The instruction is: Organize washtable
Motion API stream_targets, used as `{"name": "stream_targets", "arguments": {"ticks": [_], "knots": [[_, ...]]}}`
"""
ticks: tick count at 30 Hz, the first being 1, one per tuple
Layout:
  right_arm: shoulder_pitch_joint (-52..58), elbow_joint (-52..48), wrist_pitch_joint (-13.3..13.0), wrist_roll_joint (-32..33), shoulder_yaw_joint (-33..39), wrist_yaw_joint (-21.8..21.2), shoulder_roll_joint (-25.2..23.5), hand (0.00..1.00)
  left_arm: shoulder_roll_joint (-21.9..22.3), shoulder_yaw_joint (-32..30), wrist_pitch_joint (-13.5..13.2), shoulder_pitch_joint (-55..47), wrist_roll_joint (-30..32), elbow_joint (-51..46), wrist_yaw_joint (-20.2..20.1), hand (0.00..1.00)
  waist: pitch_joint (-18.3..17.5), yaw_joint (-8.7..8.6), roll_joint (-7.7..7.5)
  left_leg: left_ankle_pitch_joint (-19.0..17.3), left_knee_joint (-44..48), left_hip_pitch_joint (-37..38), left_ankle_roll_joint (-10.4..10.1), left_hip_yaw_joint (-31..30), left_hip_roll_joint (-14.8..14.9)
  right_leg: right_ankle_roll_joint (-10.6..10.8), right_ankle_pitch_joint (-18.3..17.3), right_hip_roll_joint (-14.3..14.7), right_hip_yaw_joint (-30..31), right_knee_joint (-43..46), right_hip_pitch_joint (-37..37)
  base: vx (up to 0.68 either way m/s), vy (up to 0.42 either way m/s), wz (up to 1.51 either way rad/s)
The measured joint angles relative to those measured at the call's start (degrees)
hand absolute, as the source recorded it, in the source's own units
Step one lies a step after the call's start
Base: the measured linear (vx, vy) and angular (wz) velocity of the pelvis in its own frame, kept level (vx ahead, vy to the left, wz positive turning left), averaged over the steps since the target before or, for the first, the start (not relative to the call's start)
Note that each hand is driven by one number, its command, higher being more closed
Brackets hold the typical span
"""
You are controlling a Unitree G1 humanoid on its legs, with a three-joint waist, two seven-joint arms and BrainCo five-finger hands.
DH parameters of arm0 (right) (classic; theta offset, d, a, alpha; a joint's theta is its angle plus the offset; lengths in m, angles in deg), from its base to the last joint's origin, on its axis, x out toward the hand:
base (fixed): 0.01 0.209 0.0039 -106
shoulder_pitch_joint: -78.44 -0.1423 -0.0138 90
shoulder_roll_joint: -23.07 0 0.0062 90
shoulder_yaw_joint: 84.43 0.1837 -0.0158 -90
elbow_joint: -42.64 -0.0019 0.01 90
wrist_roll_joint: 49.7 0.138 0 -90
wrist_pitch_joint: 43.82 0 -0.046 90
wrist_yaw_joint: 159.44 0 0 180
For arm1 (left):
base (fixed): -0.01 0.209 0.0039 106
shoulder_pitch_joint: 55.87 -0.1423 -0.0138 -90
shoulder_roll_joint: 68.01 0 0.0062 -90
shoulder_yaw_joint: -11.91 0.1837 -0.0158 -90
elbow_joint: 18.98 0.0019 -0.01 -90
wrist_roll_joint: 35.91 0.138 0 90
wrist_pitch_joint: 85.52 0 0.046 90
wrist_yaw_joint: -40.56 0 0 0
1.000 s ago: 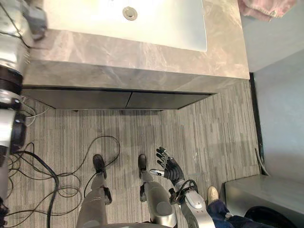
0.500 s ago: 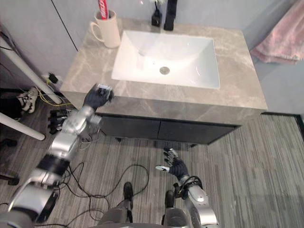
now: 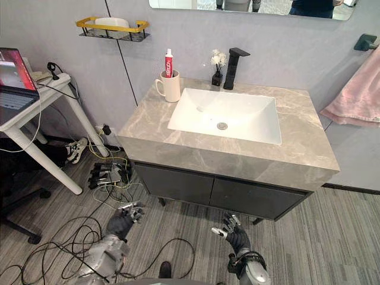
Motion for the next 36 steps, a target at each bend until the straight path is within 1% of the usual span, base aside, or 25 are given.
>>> {"name": "stream_targets", "arguments": {"ticks": [4, 7, 10, 14, 16, 17, 18, 19, 20, 21, 22, 23, 24, 25, 26, 27, 28, 29, 30, 31, 32, 33, 34, 35, 36], "knots": [[0.66, 2.22, -0.06, -0.09, -1.05, 0.03, -0.37, 0.00, 0.96, 0.02, 0.00, -0.05, 0.69, 3.99, 0.01, 0.00, -0.28, -0.03, -0.38, -0.01, 0.00, -0.79, 0.01, -0.64, -0.23, 0.13, -0.34, -0.10, -0.40, 0.03, -0.40, 0.02, -0.011, 0.09], [0.62, 4.00, -0.19, -0.14, -1.75, 0.10, -0.45, 0.00, 1.15, -0.13, -0.03, 0.02, 4.21, 7.17, 0.38, 0.00, -0.54, -0.01, -0.80, 0.08, 0.01, -0.89, -0.12, -1.45, -0.55, 0.58, -0.85, -0.15, -0.76, 0.09, -0.17, 0.07, -0.026, 0.13], [0.46, 4.02, -0.20, -0.14, -2.06, 0.18, -0.90, 0.00, 1.70, -0.17, -0.03, 0.08, 6.86, 9.68, 1.39, 0.00, -0.59, -0.02, -0.87, 0.09, 0.03, -0.83, 0.02, -2.07, -0.92, 0.79, -0.86, -0.24, -1.50, 0.16, 0.30, 0.06, -0.024, 0.10], [-1.09, 4.01, -0.22, -0.63, -1.91, 0.52, -0.90, 0.00, 1.66, -0.12, -0.05, 0.35, 8.15, 10.43, 1.96, 0.00, -0.45, 0.07, -0.84, -0.02, 0.37, -0.74, 0.20, -0.98, -0.65, 0.73, -2.12, -0.78, -0.41, 3.02, -1.45, 0.03, -0.010, -0.13], [-2.90, 3.69, -0.51, -0.46, -1.32, 1.88, -1.11, 0.00, 1.70, 0.36, -0.09, 0.58, 9.08, 10.41, 2.89, 0.00, 0.22, 0.01, -0.93, -0.33, 0.45, -0.40, 0.58, 2.38, -0.20, 0.69, -3.47, -1.13, 3.23, 7.54, -4.94, -0.01, 0.005, -0.68], [-3.10, 3.30, -0.57, -0.36, -1.19, 2.20, -1.16, 0.00, 1.67, 0.43, -0.09, 0.90, 9.15, 10.41, 3.01, 0.00, 0.93, 0.02, -1.12, -0.46, 0.49, 0.03, 0.57, 3.81, -0.07, 0.66, -3.42, -1.08, 4.57, 8.22, -5.61, -0.04, 0.027, -1.02], [-3.13, 2.24, -0.61, 1.79, -0.76, 2.56, -1.29, 0.00, 1.59, 0.47, -0.07, 1.98, 9.33, 10.40, 3.02, 0.00, 2.30, -0.07, -1.24, -0.94, 1.08, 0.21, 0.65, 6.44, 0.18, 0.49, -3.03, -0.92, 7.29, 9.16, -7.07, -0.05, 0.029, -1.07], [-3.05, 1.53, -0.59, 3.84, -0.12, 2.63, -1.46, 0.00, 1.51, 0.48, -0.06, 2.86, 9.76, 10.28, 3.00, 0.00, 3.38, -0.15, -1.61, -2.25, 3.32, -0.97, 0.78, 8.52, 0.35, 0.80, -2.04, -0.53, 9.39, 8.93, -8.31, -0.10, 0.041, -1.50], [-3.05, 1.12, -0.55, 6.30, 0.28, 2.64, -1.53, 0.00, 1.43, 0.52, -0.05, 4.23, 10.74, 10.05, 2.98, 0.00, 3.88, -0.20, -2.19, -5.21, 7.45, -3.58, 0.58, 11.76, 1.32, 0.87, -0.08, 0.01, 12.66, 7.55, -10.31, -0.12, 0.046, -1.39], [-3.20, 0.91, -0.53, 7.18, 0.37, 2.68, -1.63, 0.00, 1.01, 0.51, 0.02, 5.20, 11.23, 9.88, 2.95, 0.00, 4.43, -0.52, -2.89, -6.83, 10.77, -5.19, 1.18, 14.05, 1.66, 0.49, -0.04, -0.14, 14.26, 5.65, -11.02, -0.12, 0.057, -1.43], [-3.38, 0.95, -0.31, 7.99, 0.41, 2.75, -1.28, 0.00, 0.90, 0.50, 0.10, 5.85, 11.65, 9.71, 2.94, 0.00, 4.85, -0.91, -3.45, -8.27, 12.88, -5.90, 1.79, 16.59, 2.52, -0.75, -0.17, -0.31, 13.13, 3.56, -11.12, -0.11, 0.074, -1.44], [-3.46, 0.95, -0.29, 8.66, 0.39, 2.92, -0.24, 0.00, 1.32, 0.58, 0.35, 6.56, 12.37, 9.31, 2.84, 0.00, 5.34, -1.05, -1.75, -9.30, 12.82, -5.78, 2.85, 19.43, 4.71, -4.91, -2.81, -0.65, 8.36, 1.48, -10.31, -0.09, 0.042, -1.39], [-3.87, 1.03, -0.34, 8.98, 0.31, 3.00, 0.19, 0.00, 1.89, 0.54, 0.32, 7.24, 12.65, 9.09, 2.82, 0.00, 5.52, -1.08, -1.40, -9.30, 12.79, -5.69, 3.66, 21.35, 5.65, -4.91, -3.05, -1.58, 4.26, 3.46, -11.50, -0.10, 0.049, -1.58], [-4.81, 1.15, -0.24, 8.96, 0.19, 3.50, 0.35, 0.00, 1.66, 0.17, 0.33, 8.55, 12.93, 9.04, 2.94, 0.00, 5.31, -0.88, -2.21, -9.47, 13.35, -5.64, 4.18, 25.34, 6.48, -5.13, -3.86, -4.77, -3.86, 14.37, -15.21, -0.09, 0.061, -1.37], [-5.47, 1.36, -0.27, 8.94, -0.91, 4.06, -0.08, 0.00, 1.47, -0.83, 0.37, 10.03, 12.87, 8.97, 3.04, 0.00, 5.47, -0.67, -3.15, -10.28, 15.44, -5.43, 4.80, 28.44, 6.63, -6.66, -5.76, -9.05, -10.87, 26.64, -16.15, -0.07, 0.070, -1.30], [-5.85, 1.69, -0.26, 8.89, -2.00, 4.06, 0.04, 0.00, 1.56, -1.44, 0.37, 10.34, 12.75, 8.68, 3.48, 0.00, 5.23, -0.17, -3.63, -10.95, 16.54, -5.19, 4.80, 29.74, 6.81, -7.47, -6.76, -11.12, -13.54, 30.74, -15.62, -0.04, 0.048, -1.35], [-7.73, 2.53, -0.21, 8.85, -4.32, 3.87, 0.53, 0.00, 1.82, -2.81, 0.27, 10.22, 12.26, 7.30, 4.38, 0.00, 5.04, 0.68, -4.13, -12.56, 19.45, -4.90, 4.74, 33.41, 7.97, -7.83, -8.10, -13.02, -18.08, 33.17, -15.25, -0.07, -0.004, -1.61], [-10.49, 3.49, -0.24, 8.82, -6.59, 3.80, 0.92, 0.00, 1.96, -3.57, 0.30, 10.60, 12.03, 6.63, 5.16, 0.00, 5.12, 1.27, -3.72, -14.26, 22.27, -5.09, 4.00, 36.22, 9.45, -7.05, -6.91, -11.57, -21.66, 31.01, -15.70, -0.11, -0.007, -1.73], [-11.75, 4.06, -0.22, 8.77, -7.18, 3.81, 1.03, 0.00, 1.97, -4.05, 0.32, 10.61, 11.45, 6.68, 5.28, 0.00, 4.88, 1.92, -2.64, -14.85, 21.66, -5.28, 3.68, 36.99, 10.53, -5.83, -6.28, -9.50, -21.86, 26.70, -15.43, -0.15, -0.057, -1.48], [-13.15, 4.19, -0.28, 8.75, -7.41, 3.87, 0.88, 0.00, 2.83, -4.14, 0.24, 10.63, 11.10, 6.77, 5.26, 0.00, 4.46, 3.21, -1.65, -14.60, 21.49, -6.01, 3.33, 39.70, 12.13, -5.57, -7.93, -8.20, -22.27, 23.92, -14.48, -0.12, -0.078, -1.04], [-13.85, 4.33, -0.27, 8.74, -8.64, 3.87, 1.47, 0.00, 3.62, -4.08, 0.12, 10.81, 10.87, 7.05, 5.46, 0.00, 4.43, 3.17, -1.94, -14.69, 22.79, -6.14, 3.48, 41.48, 12.19, -1.89, -12.38, -9.32, -22.43, 27.86, -13.56, -0.06, -0.127, -0.79], [-13.89, 4.43, -0.23, 8.76, -9.85, 3.80, 2.21, 0.00, 3.59, -3.99, 0.08, 11.36, 10.14, 7.91, 5.58, 0.00, 4.93, 3.02, -1.91, -15.04, 25.24, -6.89, 3.72, 41.61, 13.09, -0.94, -13.93, -7.47, -21.82, 22.95, -10.98, -0.03, -0.180, -0.42], [-13.80, 4.75, -0.15, 8.65, -10.29, 3.85, 3.20, 0.00, 4.37, -4.02, 0.23, 11.59, 9.83, 9.37, 6.07, 0.00, 5.63, 3.06, -0.42, -14.75, 26.73, -6.94, 3.22, 41.11, 14.79, -2.41, -11.86, -5.19, -22.15, 20.21, -9.47, -0.01, -0.174, -0.22], [-13.60, 4.65, -0.15, 8.37, -10.72, 3.85, 3.76, 0.00, 4.67, -3.76, 0.23, 11.20, 9.46, 9.43, 6.34, 0.00, 5.53, 3.12, 0.02, -14.61, 26.98, -6.85, 2.99, 41.05, 15.31, -3.24, -11.10, -3.76, -22.05, 18.34, -8.62, -0.05, -0.199, -0.21], [-11.75, 4.07, -0.06, 7.98, -10.99, 3.76, 4.21, 0.00, 5.06, -2.94, 0.20, 10.17, 8.74, 10.15, 6.46, 0.00, 5.53, 3.12, -0.04, -13.91, 26.82, -5.88, 2.11, 40.85, 16.54, -4.23, -10.06, -1.50, -21.53, 15.41, -6.70, -0.04, -0.127, -0.17]]}}
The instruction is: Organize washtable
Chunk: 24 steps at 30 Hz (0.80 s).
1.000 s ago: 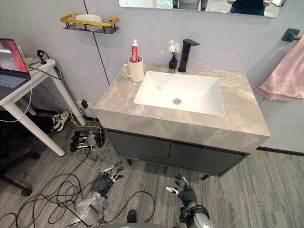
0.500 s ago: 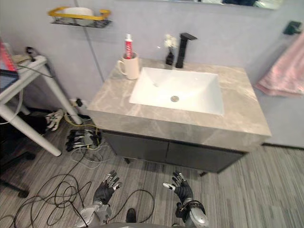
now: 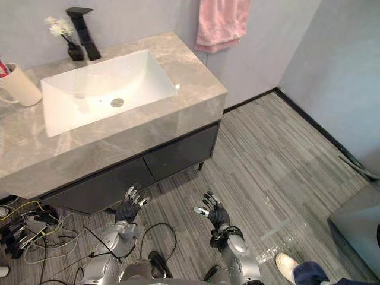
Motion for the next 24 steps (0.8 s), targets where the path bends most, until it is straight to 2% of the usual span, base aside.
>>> {"name": "stream_targets", "arguments": {"ticks": [4, 7, 9, 11, 12, 13, 14, 15, 16, 17, 18, 20, 22, 24], "knots": [[4.03, -2.04, -0.01, -2.55, 0.59, 0.00, 0.63, 0.00, -0.28, 2.19, 0.16, -0.46, 0.07, 2.09, -0.18, 0.00, -0.61, -0.23, -1.23, 2.53, -3.26, 0.77, -1.70, -0.63, 0.08, -1.01, 1.26, 2.54, 0.06, -3.77, 1.25, -0.03, -0.121, -0.03], [6.62, -3.81, -0.04, -3.61, 2.41, 0.09, 0.51, 0.00, -0.20, 3.39, 0.16, -0.26, 0.47, 2.24, -0.13, 0.00, -0.57, -0.56, -1.33, 3.91, -5.79, 3.04, -2.12, -0.09, -0.75, -1.35, 2.25, 3.24, 0.63, -6.02, 3.10, -0.01, -0.048, -0.09], [7.08, -4.70, -0.04, -3.62, 2.42, 0.10, 0.52, 0.00, -0.23, 3.37, 0.16, -0.06, 0.35, 2.50, -0.05, 0.00, -0.56, -1.57, -1.34, 4.03, -6.28, 4.61, -2.22, -0.68, -1.13, -1.52, 2.72, 3.53, 1.11, -7.24, 4.54, -0.03, -0.001, -0.19], [6.56, -5.32, -0.10, -3.58, 2.33, 0.11, 0.36, 0.00, -0.22, 2.75, 0.14, 0.18, 0.34, 2.49, 0.09, 0.00, -0.53, -1.31, -1.39, 4.03, -5.40, 4.88, -2.22, -8.32, -1.57, -1.62, 3.68, 4.34, 4.07, -8.51, 5.09, -0.03, 0.002, -0.65], [5.44, -5.35, -0.14, -3.48, 1.68, 0.12, -0.60, 0.00, -0.26, 2.11, 0.13, 0.43, 0.36, 2.46, 0.37, 0.00, -0.25, -1.28, -1.66, 3.93, -2.33, 3.41, -2.10, -16.24, -1.91, -2.00, 4.33, 4.75, 6.30, -9.19, 5.29, -0.01, 0.008, -0.94], [4.15, -5.28, -0.24, -3.05, 1.19, 0.18, -1.46, 0.00, -0.76, 1.35, 0.12, 0.62, 0.36, 2.36, 0.93, 0.00, 0.48, -0.66, -2.13, 1.59, 0.51, 1.75, -1.65, -24.95, -3.26, -2.25, 4.70, 4.25, 8.76, -9.32, 5.25, -0.04, 0.112, -1.25], [3.13, -5.12, -0.25, -2.75, 0.57, 0.15, -1.33, 0.00, -0.42, 0.88, 0.12, 0.60, 0.36, 2.25, 1.36, 0.00, 0.96, 0.63, -2.18, -1.64, 2.49, 1.00, -2.79, -36.27, -6.92, -2.37, 4.73, 4.20, 12.42, -8.72, 4.08, -0.08, 0.247, -1.89], [1.81, -5.04, -0.25, -2.17, -0.29, 0.10, -0.92, 0.00, -0.30, 0.50, 0.14, 0.47, 0.34, 1.75, 1.52, 0.00, 1.39, 2.72, -0.87, -4.27, 4.78, 1.00, -3.74, -49.04, -11.62, -2.88, 4.68, 5.00, 17.42, -7.49, 2.34, -0.08, 0.269, -2.03], [0.98, -5.03, -0.31, -1.83, -0.77, 0.03, -0.76, 0.00, -0.30, 0.40, 0.14, 0.48, 0.33, 1.28, 1.57, 0.00, 1.56, 3.28, -0.10, -5.40, 5.49, 1.00, -4.00, -54.19, -13.43, -2.98, 4.78, 5.76, 19.75, -6.90, 1.57, -0.05, 0.234, -2.01], [0.21, -4.24, -0.32, -1.74, -1.70, 0.00, -0.87, 0.00, -0.30, -0.33, 0.10, 0.08, 0.32, -0.26, 1.64, 0.00, 1.16, 3.35, 1.16, -7.24, 6.48, 1.42, -4.77, -61.85, -15.04, -2.63, 5.15, 6.76, 22.86, -6.51, 0.46, -0.01, 0.168, -1.57], [-0.16, -3.88, -0.29, -1.74, -2.35, -0.07, -0.89, 0.00, -0.15, -1.57, 0.00, -0.31, 0.33, -1.86, 1.63, 0.00, 1.10, 3.28, 0.62, -7.52, 7.02, 2.80, -5.02, -68.20, -16.96, -1.67, 6.08, 7.44, 26.20, -7.06, -0.59, 0.00, 0.127, -1.37], [-0.17, -3.85, -0.28, -1.75, -2.91, -0.79, -0.88, 0.00, 0.05, -2.41, -0.14, -0.62, 0.35, -3.54, 1.62, 0.00, 1.07, 3.53, -0.05, -8.34, 8.23, 2.87, -5.36, -70.61, -18.70, -0.81, 9.20, 7.60, 30.67, -9.71, -0.89, 0.00, 0.136, -1.25], [-0.35, -3.46, -0.28, -1.76, -2.95, -1.24, -0.84, 0.00, 0.24, -2.82, -0.23, -1.61, 0.36, -5.52, 1.24, 0.00, 0.95, 3.83, 0.18, -10.42, 7.76, 3.99, -5.24, -70.49, -18.84, 0.26, 11.60, 7.87, 34.33, -12.01, -0.83, -0.04, 0.215, -1.05], [-0.12, -2.42, -0.31, -1.66, -2.70, -1.24, -0.77, 0.00, 0.49, -1.88, -0.24, -1.26, 0.47, -6.30, 0.99, 0.00, 0.88, 3.09, 0.07, -11.98, 5.39, 4.31, -2.97, -70.22, -19.36, 1.34, 13.37, 7.08, 36.08, -14.01, -1.30, -0.06, 0.247, -0.43]]}}
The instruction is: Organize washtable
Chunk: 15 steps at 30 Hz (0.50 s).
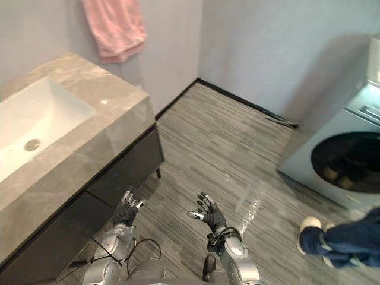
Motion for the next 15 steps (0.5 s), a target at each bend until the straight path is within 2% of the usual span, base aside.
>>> {"name": "stream_targets", "arguments": {"ticks": [3, 5, 9, 13, 15], "knots": [[1.14, 0.34, 0.01, 0.62, 0.41, 0.04, -0.05, 0.00, -0.09, 2.06, 0.01, 1.15, 1.01, -0.70, -0.55, 0.00, -0.08, 0.00, -0.20, -1.42, -2.07, 0.70, 1.49, 1.07, -0.16, 1.24, 1.05, -0.69, 1.05, -1.06, -0.80, -0.06, 0.249, -0.19], [1.85, 2.06, 0.08, 0.95, 0.28, 0.09, -1.08, 0.00, -0.35, 3.54, 0.04, 1.00, 2.10, -0.75, -1.13, 0.00, -0.43, 0.02, -0.96, -1.44, -2.24, 0.85, 1.54, 1.89, -1.14, 1.45, 1.51, -1.64, 2.00, -1.43, -0.67, -0.03, 0.198, -0.21], [2.32, 2.37, 0.15, 1.49, -0.22, -0.07, -2.98, 0.00, -0.80, 4.31, 0.04, 0.55, 2.70, -1.31, -1.10, 0.00, -1.02, 0.10, -1.87, -1.45, -2.41, 2.35, 1.56, 5.32, -1.12, 1.77, 2.15, -1.60, 4.96, -1.41, -0.86, -0.01, 0.139, -0.45], [1.26, 2.53, 0.11, 1.45, 0.15, -0.37, -3.09, 0.00, -0.67, 5.36, 0.07, -0.08, 4.74, -1.32, -1.09, 0.00, -1.36, -0.07, -1.91, -2.57, -2.31, 2.36, 3.05, 12.30, -0.51, 2.08, 4.43, -0.21, 12.03, -1.23, -4.06, -0.05, 0.083, -0.96], [1.60, 2.61, 0.11, 1.27, 0.75, -0.44, -3.10, 0.00, -0.77, 5.62, 0.11, -0.13, 5.89, -1.32, -1.09, 0.00, -1.34, -1.05, -2.01, -3.40, -1.53, 2.18, 3.72, 16.22, -0.23, 1.98, 5.46, 0.47, 15.54, -1.24, -5.47, -0.11, 0.122, -1.05]]}}
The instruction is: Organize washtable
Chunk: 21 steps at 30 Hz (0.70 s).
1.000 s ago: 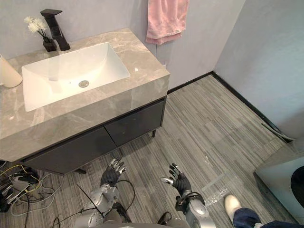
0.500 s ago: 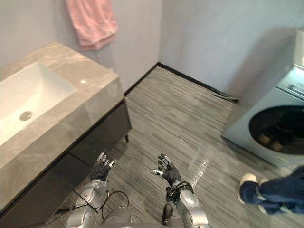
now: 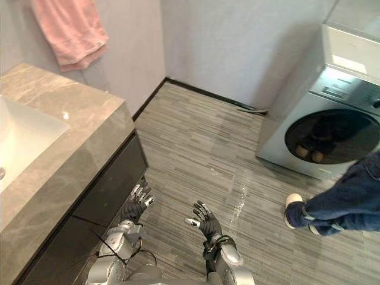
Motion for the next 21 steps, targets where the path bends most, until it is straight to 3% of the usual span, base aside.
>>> {"name": "stream_targets", "arguments": {"ticks": [2, 4, 5, 6, 7, 8, 9, 10, 11, 12, 13, 14, 15, 17, 18, 19, 21], "knots": [[1.10, -0.48, -0.02, -1.37, 2.36, 0.08, -0.21, 0.00, -0.48, 1.08, -0.02, -0.11, 0.75, -0.16, -0.03, 0.00, 0.11, -1.89, -0.25, -1.05, 1.49, -0.55, 0.26, 4.75, 0.00, -1.63, 0.22, 1.09, 4.39, 0.29, -1.90, -0.11, 0.121, -1.24], [1.22, -1.05, -0.01, -2.78, 5.21, 0.69, -0.13, 0.00, -1.02, 0.95, 0.17, -0.22, 0.90, -0.20, -0.03, 0.00, 0.16, -2.83, -0.11, -0.91, 0.30, -0.86, 0.79, 11.11, 1.05, -13.72, -3.61, 1.67, 1.75, 0.30, -4.72, -0.13, 0.108, -1.75], [0.34, -1.34, -0.13, -3.60, 6.84, 0.96, 0.11, 0.00, -0.82, 0.80, 0.21, -0.05, 1.34, -0.64, -0.03, 0.00, 0.29, -3.57, 0.93, 0.89, -3.07, 0.00, 2.62, 16.08, 3.15, -14.33, -7.86, 1.17, -6.58, 2.29, -7.18, -0.13, 0.053, -2.24], [0.33, -2.49, -0.38, -3.81, 8.83, 1.74, -0.12, 0.00, -1.37, 0.02, 0.21, 0.28, 1.89, -0.95, 0.01, 0.00, 0.40, -3.74, 0.90, 2.04, -5.89, 1.57, 3.04, 21.56, 3.87, -10.31, -8.43, -0.71, -18.92, 11.20, -10.90, -0.08, 0.042, -2.19], [0.64, -3.30, -0.44, -3.79, 9.44, 2.01, -0.31, 0.00, -1.40, -0.59, 0.24, 0.23, 1.93, -1.04, 0.00, 0.00, 0.22, -3.88, 0.47, 2.29, -7.08, 3.16, 3.34, 24.00, 3.90, -10.34, -9.06, -2.03, -24.78, 15.57, -11.31, -0.01, 0.004, -2.23], [0.85, -3.55, -1.06, -3.78, 10.66, 2.21, -0.22, 0.00, -1.32, -1.92, 0.28, -0.26, 2.01, -1.13, 0.09, 0.00, 0.39, -4.03, 0.97, 2.26, -7.98, 5.84, 3.38, 29.10, 3.78, -11.73, -11.21, -4.63, -34.45, 24.56, -10.24, 0.05, 0.031, -1.72], [0.94, -3.54, -1.32, -3.78, 11.03, 2.28, -0.30, 0.00, -1.30, -2.63, 0.32, -0.44, 2.01, -1.13, 0.09, 0.00, 0.27, -4.22, 0.78, 2.14, -7.85, 6.97, 3.46, 31.17, 3.49, -12.23, -11.95, -5.99, -37.99, 28.06, -9.13, 0.03, 0.051, -2.19], [1.10, -3.63, -1.57, -3.94, 10.80, 2.27, -0.31, 0.00, -1.01, -4.65, 0.43, -0.52, 2.00, -1.28, 0.20, 0.00, -0.91, -4.32, -0.84, 2.13, -5.95, 7.19, 3.45, 34.06, 2.21, -12.58, -12.28, -7.41, -45.52, 28.02, -7.08, -0.08, 0.029, -2.30], [-0.27, -3.87, -1.67, -4.96, 10.60, 2.17, -0.25, 0.00, -0.59, -6.88, 0.59, 0.08, 1.99, -1.10, 0.27, 0.00, -0.78, -3.90, -0.91, 1.16, -3.50, 4.07, 2.51, 35.22, 3.38, -14.12, -8.51, -6.34, -48.34, 21.78, -6.56, -0.13, -0.012, -2.19], [-0.54, -4.29, -1.98, -5.35, 10.85, 2.17, -0.87, 0.00, -0.79, -7.57, 0.59, 0.89, 1.99, -1.03, 0.23, 0.00, -0.99, -3.83, 0.26, 1.58, -6.92, 3.25, 2.67, 35.42, 4.17, -13.91, -9.11, -5.06, -48.42, 20.01, -6.39, -0.20, -0.063, -1.90], [-1.31, -4.04, -1.79, -6.30, 11.68, 2.37, -0.09, 0.00, 0.42, -7.72, 0.51, 1.87, 1.97, -1.48, 0.23, 0.00, -1.13, -3.79, 0.67, 2.36, -11.04, 4.62, 3.01, 38.84, 3.37, -12.10, -16.03, -8.72, -54.24, 27.62, -6.73, -0.05, -0.074, -1.52], [-1.61, -3.67, -1.59, -7.14, 11.78, 2.23, 0.34, 0.00, 1.34, -8.29, 0.54, 1.60, 1.90, -1.66, 0.63, 0.00, -1.57, -3.90, 1.20, 2.56, -11.70, 5.25, 3.04, 42.40, 2.70, -8.11, -18.86, -10.90, -56.82, 28.39, -4.51, 0.01, -0.050, -1.47], [-1.68, -3.61, -1.51, -7.26, 11.49, 2.26, 0.34, 0.00, 1.39, -8.29, 0.54, 1.32, 1.79, -1.68, 0.83, 0.00, -1.58, -3.74, 1.33, 2.54, -12.00, 5.59, 2.99, 43.67, 2.36, -5.68, -19.64, -10.96, -56.72, 26.59, -3.30, 0.07, -0.051, -1.48], [-1.37, -3.33, -1.13, -7.29, 10.49, 2.07, -0.09, 0.00, 1.88, -8.32, 0.88, 0.28, 1.82, -1.26, 1.17, 0.00, -1.80, -4.11, 2.80, 4.05, -11.68, 5.57, 0.39, 48.35, 3.67, -6.11, -13.47, -5.71, -53.57, 16.21, -1.46, 0.06, -0.070, -1.18], [-0.92, -3.34, -1.11, -7.29, 10.50, 2.01, -0.11, 0.00, 2.18, -8.31, 0.92, 0.07, 1.83, -1.12, 1.16, 0.00, -1.87, -4.58, 2.84, 4.42, -10.69, 5.64, -0.26, 48.73, 4.00, -6.32, -11.95, -4.66, -52.66, 13.32, -0.34, 0.12, -0.075, -0.72], [-0.24, -3.35, -0.87, -7.27, 10.63, 1.91, -0.01, 0.00, 2.35, -8.85, 1.03, 0.10, 1.83, -0.51, 1.20, 0.00, -1.87, -5.01, 2.40, 4.63, -5.09, 3.85, -1.20, 49.00, 5.16, -6.43, -9.50, -3.99, -51.41, 8.57, 1.93, 0.10, -0.049, -0.60], [0.61, -3.37, -0.69, -7.24, 11.54, 1.83, -0.09, 0.00, 2.47, -7.85, 1.06, 0.19, 1.75, 0.75, 1.14, 0.00, -2.27, -5.16, 1.46, 3.83, -9.08, 3.50, -0.73, 50.00, 5.78, -5.55, -7.68, -4.67, -48.66, 6.39, 2.97, 0.04, -0.015, -0.56]]}}
